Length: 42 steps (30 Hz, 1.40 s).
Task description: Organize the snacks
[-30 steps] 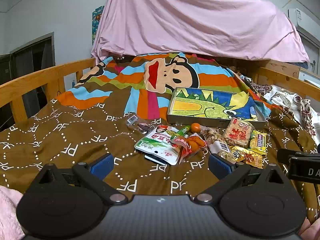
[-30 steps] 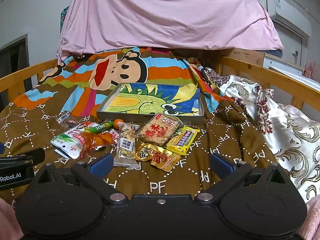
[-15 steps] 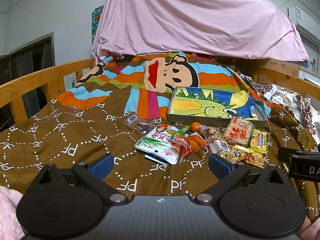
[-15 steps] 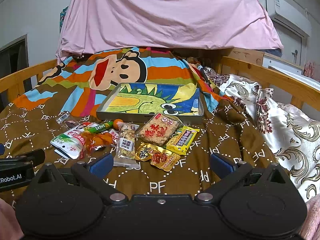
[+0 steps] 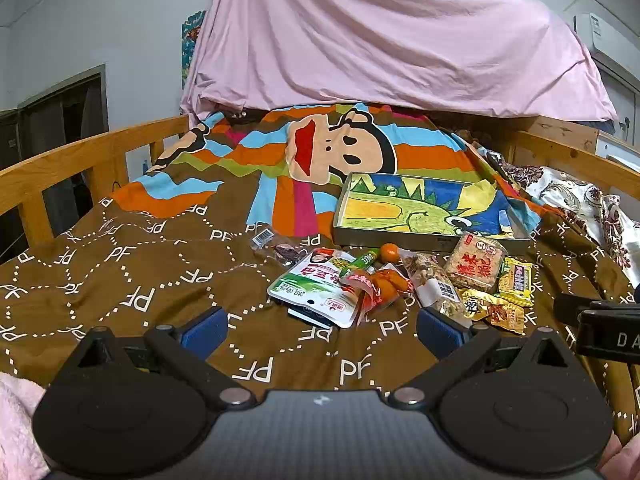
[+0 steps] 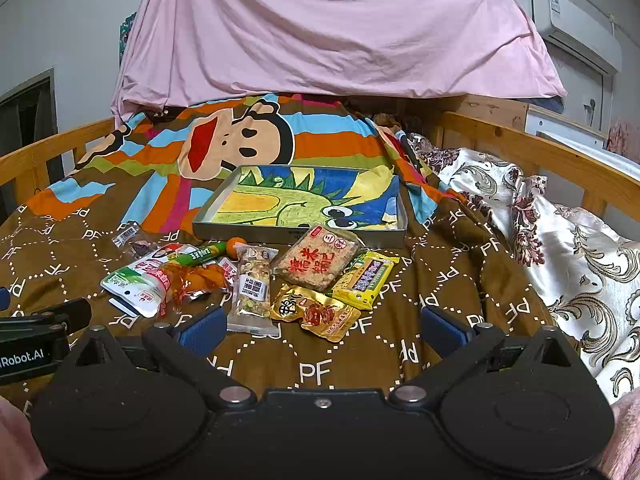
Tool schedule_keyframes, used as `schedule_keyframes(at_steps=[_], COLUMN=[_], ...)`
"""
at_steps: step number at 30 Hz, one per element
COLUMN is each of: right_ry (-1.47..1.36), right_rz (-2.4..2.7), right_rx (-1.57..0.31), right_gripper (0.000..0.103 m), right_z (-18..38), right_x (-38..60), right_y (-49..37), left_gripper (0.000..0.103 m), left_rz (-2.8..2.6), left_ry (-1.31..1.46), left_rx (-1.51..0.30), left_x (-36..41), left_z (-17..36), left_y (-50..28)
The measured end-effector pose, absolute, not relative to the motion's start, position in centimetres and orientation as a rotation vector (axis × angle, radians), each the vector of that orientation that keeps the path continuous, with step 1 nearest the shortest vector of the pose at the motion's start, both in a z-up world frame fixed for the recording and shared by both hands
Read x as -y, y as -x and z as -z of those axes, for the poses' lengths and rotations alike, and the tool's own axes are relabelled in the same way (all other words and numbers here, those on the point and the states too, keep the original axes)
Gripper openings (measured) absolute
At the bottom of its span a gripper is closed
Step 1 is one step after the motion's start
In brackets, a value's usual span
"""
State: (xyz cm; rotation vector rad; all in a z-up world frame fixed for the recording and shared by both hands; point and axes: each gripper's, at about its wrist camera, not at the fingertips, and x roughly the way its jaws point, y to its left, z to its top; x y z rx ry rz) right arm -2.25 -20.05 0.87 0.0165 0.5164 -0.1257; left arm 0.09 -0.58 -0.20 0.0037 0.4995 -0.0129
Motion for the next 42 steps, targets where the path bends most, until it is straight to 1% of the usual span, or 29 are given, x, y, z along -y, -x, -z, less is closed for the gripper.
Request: schedule_keyframes(at_steps=[31,42], right_ry=[-0.015,0.005], right_rz=[0.122,0.114], right_rx=[-0.522,-0.526], right_gripper=[0.102,0.102], right_z=[-0.86,-0.35], right_x=[19.99,19.55], right_y=[2.18,2.24], left_gripper=[0.102,0.102], left_rz=[0.012,0.014], left_ry=[-0.005,-0.015], left_rx=[-0.500,-0.519], left_x=[0.70,1.27], left_z=[0.25,1.15], left_y=[-0.05,0.07])
